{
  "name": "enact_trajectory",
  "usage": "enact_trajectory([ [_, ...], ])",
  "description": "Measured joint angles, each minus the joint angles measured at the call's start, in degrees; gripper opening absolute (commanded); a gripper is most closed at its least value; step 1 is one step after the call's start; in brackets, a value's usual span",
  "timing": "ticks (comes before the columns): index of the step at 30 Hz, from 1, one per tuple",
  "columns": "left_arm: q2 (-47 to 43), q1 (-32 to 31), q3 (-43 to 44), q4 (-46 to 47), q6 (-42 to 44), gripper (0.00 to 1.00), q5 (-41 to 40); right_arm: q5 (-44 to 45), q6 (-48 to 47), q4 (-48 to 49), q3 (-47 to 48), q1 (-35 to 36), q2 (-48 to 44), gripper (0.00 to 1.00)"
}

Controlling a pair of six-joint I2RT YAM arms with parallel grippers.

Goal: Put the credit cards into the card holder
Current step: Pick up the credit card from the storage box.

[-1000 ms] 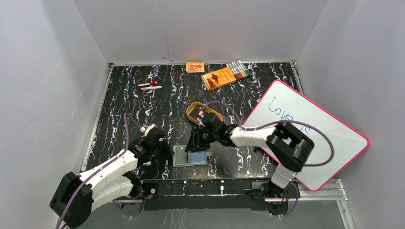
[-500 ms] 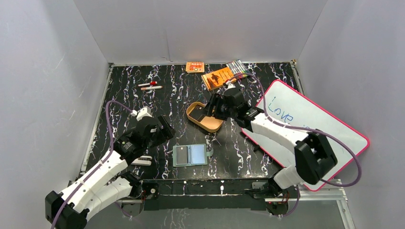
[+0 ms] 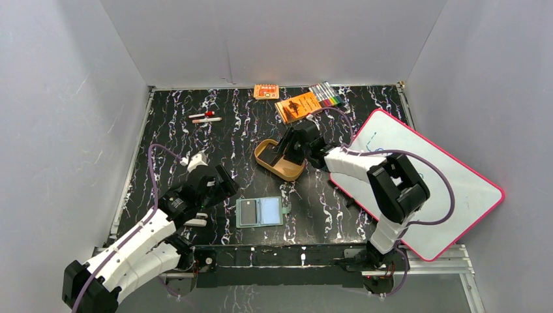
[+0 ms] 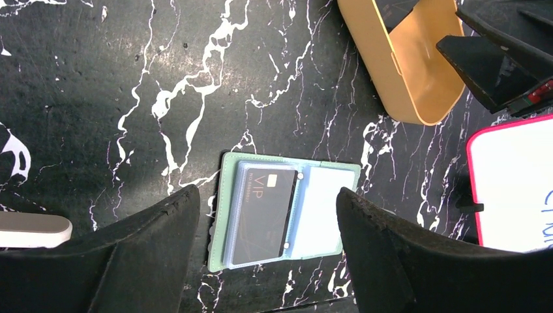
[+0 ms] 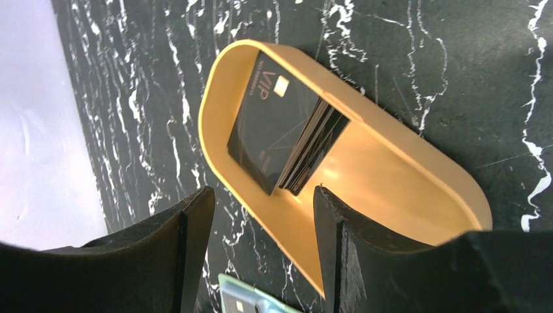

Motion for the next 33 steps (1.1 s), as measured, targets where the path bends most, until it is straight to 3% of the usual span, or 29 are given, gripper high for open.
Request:
enact_trajectory([
  [11,0.11,0.00,-0.87,1.55,-1.44,0.72,0.63,2.32,3.17,-0.15,5.64,0.00,8.83,0.60],
  [23,1.46,0.00,-1.88,2.51,-1.88,0.71,1.38,2.36,3.43,-0.17,6.51,0.17,11.76,0.55],
  [33,1.77,0.00,-2.56,3.17,-1.90,0.71,1.49,2.36,3.23,-0.04,6.32,0.26,11.89,0.43],
])
